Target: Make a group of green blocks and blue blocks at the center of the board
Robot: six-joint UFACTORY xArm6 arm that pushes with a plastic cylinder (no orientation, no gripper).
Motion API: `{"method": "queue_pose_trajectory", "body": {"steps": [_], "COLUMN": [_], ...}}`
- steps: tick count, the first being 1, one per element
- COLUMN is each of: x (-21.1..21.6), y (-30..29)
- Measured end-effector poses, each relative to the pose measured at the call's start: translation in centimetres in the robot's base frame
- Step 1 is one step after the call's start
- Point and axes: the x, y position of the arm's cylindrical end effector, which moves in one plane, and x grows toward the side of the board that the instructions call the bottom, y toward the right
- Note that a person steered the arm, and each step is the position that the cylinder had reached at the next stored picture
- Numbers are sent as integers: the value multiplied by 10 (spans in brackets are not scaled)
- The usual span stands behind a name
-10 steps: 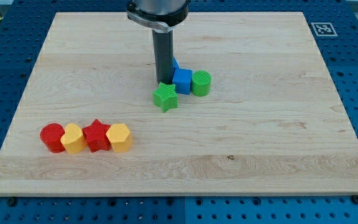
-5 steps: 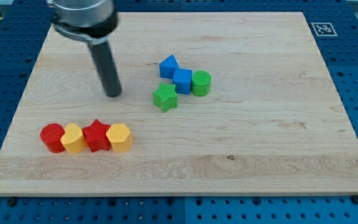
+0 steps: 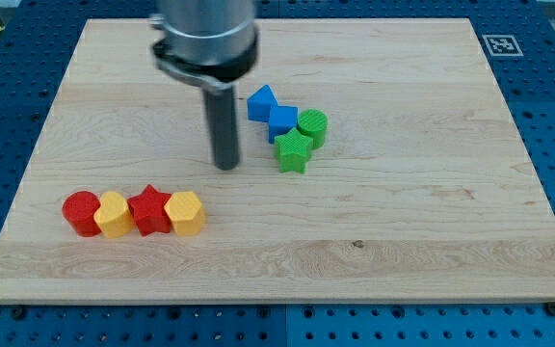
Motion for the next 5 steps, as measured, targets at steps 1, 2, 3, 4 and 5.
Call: {"method": "queue_pose_trajectory", "body": {"steps": [1, 2, 3, 4, 5], "x": [-45, -75, -76, -76, -76], "y": [-23, -5, 27, 51, 56]}}
